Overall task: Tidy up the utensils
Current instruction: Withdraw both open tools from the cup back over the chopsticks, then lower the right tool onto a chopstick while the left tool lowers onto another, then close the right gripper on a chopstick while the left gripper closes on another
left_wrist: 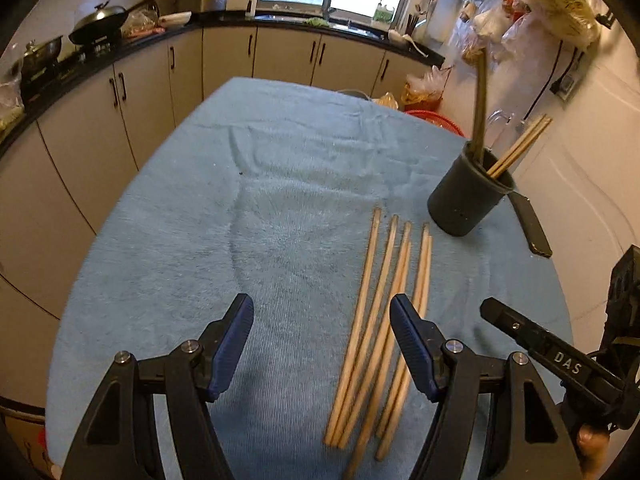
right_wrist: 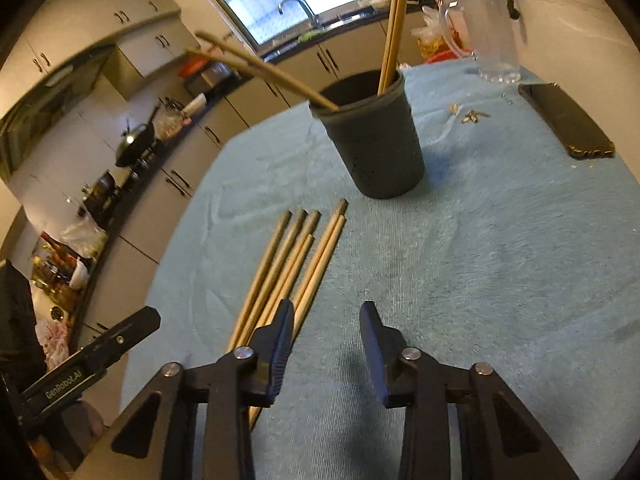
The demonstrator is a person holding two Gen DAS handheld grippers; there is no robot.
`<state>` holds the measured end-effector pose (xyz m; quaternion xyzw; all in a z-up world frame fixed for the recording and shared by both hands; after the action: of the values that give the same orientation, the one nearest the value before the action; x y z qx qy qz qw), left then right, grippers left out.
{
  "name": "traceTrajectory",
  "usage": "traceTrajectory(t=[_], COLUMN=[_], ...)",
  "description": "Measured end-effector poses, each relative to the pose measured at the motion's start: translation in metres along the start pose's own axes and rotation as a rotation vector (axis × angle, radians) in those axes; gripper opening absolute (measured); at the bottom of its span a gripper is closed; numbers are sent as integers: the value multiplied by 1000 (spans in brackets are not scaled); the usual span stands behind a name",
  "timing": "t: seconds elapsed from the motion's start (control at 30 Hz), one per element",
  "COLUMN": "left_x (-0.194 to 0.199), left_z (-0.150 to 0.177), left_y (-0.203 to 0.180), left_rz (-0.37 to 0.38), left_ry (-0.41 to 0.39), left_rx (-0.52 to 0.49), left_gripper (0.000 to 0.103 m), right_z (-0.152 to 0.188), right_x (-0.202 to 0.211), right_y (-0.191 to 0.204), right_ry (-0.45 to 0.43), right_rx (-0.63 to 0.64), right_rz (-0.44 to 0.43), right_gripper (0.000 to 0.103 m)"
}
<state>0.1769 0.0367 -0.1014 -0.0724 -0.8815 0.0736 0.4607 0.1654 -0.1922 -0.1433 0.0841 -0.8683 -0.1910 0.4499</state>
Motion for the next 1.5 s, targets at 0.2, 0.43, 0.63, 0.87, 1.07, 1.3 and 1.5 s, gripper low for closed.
traceTrajectory(t=[0.2, 0.43, 0.63, 0.87, 1.07, 1.3, 1.5], left_x=[-26, -43, -47, -48, -57, -84, -110], left_z=[-8, -14, -15, -16, -25, -46, -68], left_y=[7, 13, 11, 7, 0, -26, -49], left_rz=[3, 10, 14, 29, 15, 86, 100], left_ry=[35, 52, 59, 56, 92, 179, 213], left_rx=[27, 33, 26, 20, -10, -87, -141], left_gripper=[71, 71, 71, 71, 69, 45, 42], right_z=[-17, -29, -38, -46, -58, -50, -31], right_x=[-43, -73, -86, -93, -114, -98, -72], right_y=[1, 3, 17, 28, 39, 21, -2], right_ry=[75, 114, 126, 175, 195, 212, 188], right_rx=[19, 30, 95, 152, 228, 238, 296], right_rz=[41, 91, 177, 260, 306, 262, 299], right_gripper=[31, 24, 22, 19, 19, 9, 8])
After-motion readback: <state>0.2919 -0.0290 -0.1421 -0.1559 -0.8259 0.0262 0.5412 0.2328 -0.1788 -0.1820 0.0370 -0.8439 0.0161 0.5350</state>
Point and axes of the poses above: each gripper's, at about its wrist camera, not at the fingertips, and x roughly against the way its jaws point, y to its left, z to its underside, the point moved 4 cm from there along -x, roughly the way its jaws point
